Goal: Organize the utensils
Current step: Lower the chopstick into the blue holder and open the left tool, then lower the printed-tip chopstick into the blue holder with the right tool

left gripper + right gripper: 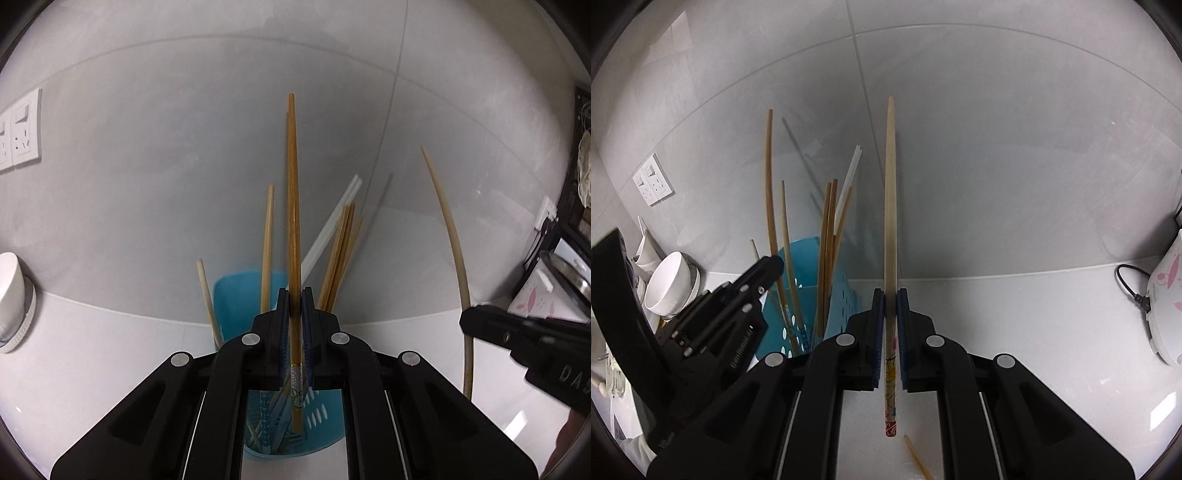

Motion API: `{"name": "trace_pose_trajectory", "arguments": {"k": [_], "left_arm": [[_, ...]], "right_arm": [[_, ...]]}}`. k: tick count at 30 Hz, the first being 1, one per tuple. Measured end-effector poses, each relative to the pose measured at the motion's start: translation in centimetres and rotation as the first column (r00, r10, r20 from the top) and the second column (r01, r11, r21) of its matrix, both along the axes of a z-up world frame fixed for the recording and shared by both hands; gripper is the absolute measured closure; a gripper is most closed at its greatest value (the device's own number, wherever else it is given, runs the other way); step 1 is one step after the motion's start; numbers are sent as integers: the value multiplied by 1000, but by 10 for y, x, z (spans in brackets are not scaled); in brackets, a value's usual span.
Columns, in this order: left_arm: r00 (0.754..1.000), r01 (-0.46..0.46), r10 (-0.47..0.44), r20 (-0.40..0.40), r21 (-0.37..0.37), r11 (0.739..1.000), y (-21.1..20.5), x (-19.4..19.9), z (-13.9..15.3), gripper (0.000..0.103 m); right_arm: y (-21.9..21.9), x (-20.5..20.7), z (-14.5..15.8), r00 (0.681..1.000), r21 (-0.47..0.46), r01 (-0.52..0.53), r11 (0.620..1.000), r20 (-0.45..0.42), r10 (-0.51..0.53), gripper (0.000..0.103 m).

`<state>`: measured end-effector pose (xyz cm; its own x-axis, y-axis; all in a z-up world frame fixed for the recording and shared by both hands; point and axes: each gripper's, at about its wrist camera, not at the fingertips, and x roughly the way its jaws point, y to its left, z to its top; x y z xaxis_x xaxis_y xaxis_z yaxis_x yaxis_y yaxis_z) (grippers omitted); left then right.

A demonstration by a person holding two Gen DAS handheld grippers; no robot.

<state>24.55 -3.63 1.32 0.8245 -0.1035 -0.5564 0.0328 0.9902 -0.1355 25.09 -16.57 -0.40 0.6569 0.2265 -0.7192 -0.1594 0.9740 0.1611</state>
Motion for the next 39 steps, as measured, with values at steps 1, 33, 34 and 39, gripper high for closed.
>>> {"name": "trace_pose_trajectory", "arguments": {"k": [1, 33, 34, 39], "left_arm": [[1000, 6, -6, -7, -2, 1000, -1, 1, -2, 97], [957, -124, 140, -255, 79, 989, 61, -25, 4, 6], [953, -129, 146, -264, 80, 988, 63, -25, 3, 6], [947, -143, 162, -276, 86, 986, 77, -31, 1, 6]], "right_arm": [[0, 0, -1, 1000, 2, 0, 1000, -3, 0, 97], [42, 13, 7, 986, 119, -129, 984, 120, 114, 97], [45, 14, 6, 984, 125, -135, 983, 134, 118, 97], [58, 14, 4, 973, 137, -156, 978, 194, 128, 97]]}}
